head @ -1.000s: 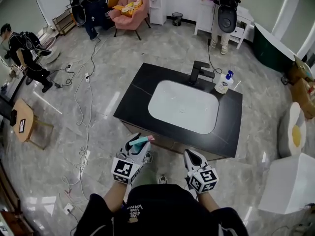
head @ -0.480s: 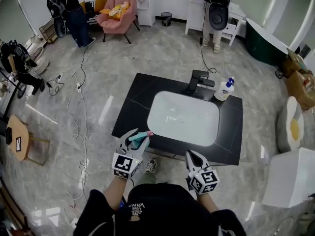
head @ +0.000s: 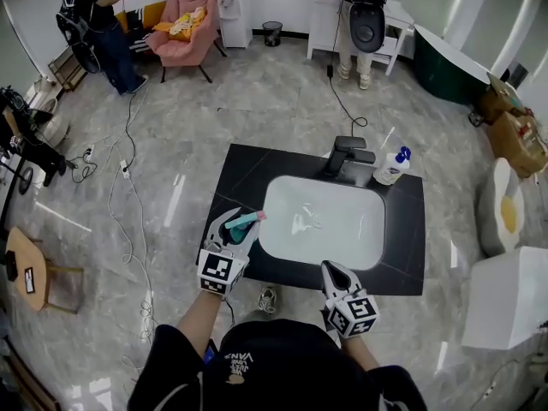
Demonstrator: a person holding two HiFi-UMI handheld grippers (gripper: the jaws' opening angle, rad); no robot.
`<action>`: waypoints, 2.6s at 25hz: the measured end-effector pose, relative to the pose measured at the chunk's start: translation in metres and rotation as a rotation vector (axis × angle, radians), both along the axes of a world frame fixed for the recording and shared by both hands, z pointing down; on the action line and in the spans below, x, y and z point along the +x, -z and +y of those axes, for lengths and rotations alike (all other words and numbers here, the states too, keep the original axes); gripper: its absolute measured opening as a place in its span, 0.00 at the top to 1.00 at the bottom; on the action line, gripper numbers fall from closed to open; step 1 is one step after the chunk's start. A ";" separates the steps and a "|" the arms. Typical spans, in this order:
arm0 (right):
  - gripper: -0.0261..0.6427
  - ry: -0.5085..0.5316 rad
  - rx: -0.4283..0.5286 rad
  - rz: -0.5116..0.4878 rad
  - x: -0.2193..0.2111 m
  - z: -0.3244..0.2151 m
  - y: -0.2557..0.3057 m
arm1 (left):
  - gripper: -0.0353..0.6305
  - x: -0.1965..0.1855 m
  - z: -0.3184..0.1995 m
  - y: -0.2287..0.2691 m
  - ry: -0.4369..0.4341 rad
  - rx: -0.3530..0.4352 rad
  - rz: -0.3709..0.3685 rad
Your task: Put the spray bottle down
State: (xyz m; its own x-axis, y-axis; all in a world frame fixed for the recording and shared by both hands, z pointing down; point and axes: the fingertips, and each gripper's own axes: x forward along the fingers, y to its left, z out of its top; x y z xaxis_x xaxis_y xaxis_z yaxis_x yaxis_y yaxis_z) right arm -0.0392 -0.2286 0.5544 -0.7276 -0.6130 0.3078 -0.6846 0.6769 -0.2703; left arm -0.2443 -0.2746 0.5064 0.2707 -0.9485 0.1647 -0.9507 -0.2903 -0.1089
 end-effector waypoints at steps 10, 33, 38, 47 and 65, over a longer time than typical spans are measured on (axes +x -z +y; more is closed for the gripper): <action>0.96 -0.068 -0.020 0.013 -0.017 -0.032 -0.006 | 0.70 -0.017 -0.099 -0.008 -0.076 0.028 -0.027; 0.96 -0.254 -0.086 0.050 0.010 -0.068 -0.023 | 0.70 -0.003 -0.282 -0.054 -0.127 0.001 0.039; 0.96 -0.291 -0.097 0.064 0.014 -0.066 -0.027 | 0.70 0.001 -0.300 -0.069 -0.127 -0.016 0.078; 0.96 -0.343 -0.110 0.087 0.015 -0.065 -0.018 | 0.70 -0.003 -0.307 -0.073 -0.124 -0.004 0.131; 0.96 -0.301 -0.095 0.076 0.004 -0.070 -0.021 | 0.51 0.004 -0.306 -0.082 -0.160 -0.046 0.130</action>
State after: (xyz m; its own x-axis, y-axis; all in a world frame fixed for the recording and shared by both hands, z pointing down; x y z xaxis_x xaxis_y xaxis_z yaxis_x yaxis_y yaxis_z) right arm -0.0354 -0.2985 0.5755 -0.4902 -0.7632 0.4210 -0.8712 0.4146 -0.2628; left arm -0.2405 -0.5809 0.5885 0.4391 -0.8839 0.1608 -0.8973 -0.4405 0.0290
